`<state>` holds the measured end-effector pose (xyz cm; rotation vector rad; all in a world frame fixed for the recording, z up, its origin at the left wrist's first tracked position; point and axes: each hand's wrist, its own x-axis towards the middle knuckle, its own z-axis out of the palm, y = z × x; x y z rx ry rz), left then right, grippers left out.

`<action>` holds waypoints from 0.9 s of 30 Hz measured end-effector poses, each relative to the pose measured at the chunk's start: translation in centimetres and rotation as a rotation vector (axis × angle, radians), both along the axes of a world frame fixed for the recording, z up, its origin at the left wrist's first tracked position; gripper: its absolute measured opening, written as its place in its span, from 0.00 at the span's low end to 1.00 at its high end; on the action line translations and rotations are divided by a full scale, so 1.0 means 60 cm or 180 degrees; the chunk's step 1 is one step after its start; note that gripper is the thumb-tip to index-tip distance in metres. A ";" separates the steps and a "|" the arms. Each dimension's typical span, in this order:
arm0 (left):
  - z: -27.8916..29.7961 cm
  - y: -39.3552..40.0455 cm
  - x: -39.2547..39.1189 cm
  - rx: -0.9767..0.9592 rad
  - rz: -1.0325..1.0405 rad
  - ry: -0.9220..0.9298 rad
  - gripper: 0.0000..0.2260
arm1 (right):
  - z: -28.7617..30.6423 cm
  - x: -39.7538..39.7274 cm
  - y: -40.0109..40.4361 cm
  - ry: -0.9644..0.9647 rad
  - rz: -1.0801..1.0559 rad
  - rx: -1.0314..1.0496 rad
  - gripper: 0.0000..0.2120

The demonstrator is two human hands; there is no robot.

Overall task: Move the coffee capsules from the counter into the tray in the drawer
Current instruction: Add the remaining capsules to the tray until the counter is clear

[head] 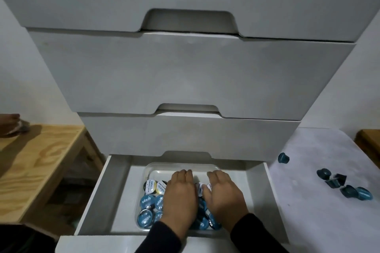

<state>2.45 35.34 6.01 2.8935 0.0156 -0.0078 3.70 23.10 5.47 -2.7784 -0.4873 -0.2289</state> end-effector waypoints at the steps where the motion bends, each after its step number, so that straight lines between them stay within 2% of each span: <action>1: -0.001 -0.002 -0.006 -0.0012 0.0003 0.0010 0.19 | 0.000 -0.006 -0.003 -0.0060 -0.0068 0.0019 0.15; 5: 0.021 -0.016 -0.026 -0.0174 -0.0017 -0.0283 0.20 | 0.005 -0.028 -0.028 -0.0718 -0.0145 0.0120 0.11; 8: 0.037 -0.046 -0.036 -0.0363 -0.0187 -0.0318 0.21 | 0.007 -0.045 -0.060 -0.1010 -0.0017 -0.0403 0.12; 10: 0.050 -0.076 -0.037 -0.0446 -0.0317 -0.0434 0.22 | 0.008 -0.045 -0.091 -0.1002 -0.0020 -0.0615 0.18; 12: 0.060 -0.117 -0.033 -0.0608 -0.0372 -0.0471 0.22 | 0.023 -0.047 -0.129 -0.0927 -0.0216 -0.0448 0.23; 14: 0.063 -0.149 -0.026 -0.0781 -0.0443 -0.0639 0.20 | 0.039 -0.045 -0.160 -0.0788 -0.0450 -0.0114 0.23; 17: 0.060 -0.240 -0.012 -0.1126 -0.0576 -0.0663 0.19 | 0.031 -0.032 -0.253 -0.0595 -0.1038 0.0554 0.18; 21: 0.047 -0.377 0.010 -0.1146 -0.0663 -0.0552 0.15 | 0.006 -0.016 -0.389 -0.0338 -0.1265 0.0431 0.28; 27: -0.012 -0.561 0.031 -0.1286 -0.0887 -0.0535 0.17 | -0.028 0.011 -0.581 0.0032 -0.1493 0.0306 0.20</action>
